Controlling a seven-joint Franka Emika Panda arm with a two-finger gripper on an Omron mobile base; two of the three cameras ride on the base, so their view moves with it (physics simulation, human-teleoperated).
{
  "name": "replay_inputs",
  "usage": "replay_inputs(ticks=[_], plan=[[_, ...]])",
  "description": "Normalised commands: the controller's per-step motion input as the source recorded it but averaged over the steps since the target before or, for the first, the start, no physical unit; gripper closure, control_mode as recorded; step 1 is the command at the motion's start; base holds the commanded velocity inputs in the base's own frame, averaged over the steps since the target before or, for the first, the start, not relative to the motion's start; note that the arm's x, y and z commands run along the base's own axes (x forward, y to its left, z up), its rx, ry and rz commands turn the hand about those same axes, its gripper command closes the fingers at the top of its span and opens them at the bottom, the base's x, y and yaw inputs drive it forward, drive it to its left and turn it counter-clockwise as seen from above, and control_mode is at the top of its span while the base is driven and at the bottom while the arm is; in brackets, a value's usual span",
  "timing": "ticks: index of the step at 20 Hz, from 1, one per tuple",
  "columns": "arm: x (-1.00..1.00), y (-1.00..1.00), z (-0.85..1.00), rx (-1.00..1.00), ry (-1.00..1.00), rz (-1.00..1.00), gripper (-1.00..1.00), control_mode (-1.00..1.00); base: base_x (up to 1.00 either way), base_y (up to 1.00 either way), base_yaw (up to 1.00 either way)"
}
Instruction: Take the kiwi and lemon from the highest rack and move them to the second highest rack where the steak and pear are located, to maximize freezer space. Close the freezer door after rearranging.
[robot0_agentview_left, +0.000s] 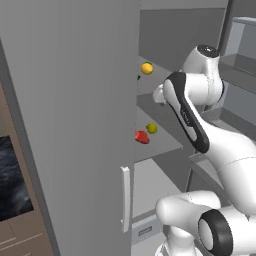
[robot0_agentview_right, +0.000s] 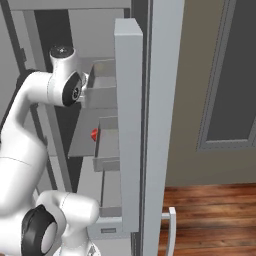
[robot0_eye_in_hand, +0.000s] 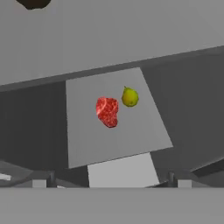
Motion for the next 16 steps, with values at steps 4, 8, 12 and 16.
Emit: replay_inputs(ticks=[4, 8, 12, 16], plan=[[0.43, 0.12, 0.45, 0.0, -0.4, 0.0, -1.0, -1.0, 0.0, 0.0, 0.0], [0.63, 0.01, 0.39, 0.0, -0.26, 0.0, -1.0, -1.0, 0.0, 0.0, 0.0], [0.75, 0.01, 0.42, 0.0, -0.03, 0.0, -1.0, -1.0, 0.0, 0.0, 0.0], [0.71, 0.0, 0.29, 0.0, 0.11, 0.0, -1.0, -1.0, 0.0, 0.0, 0.0]])
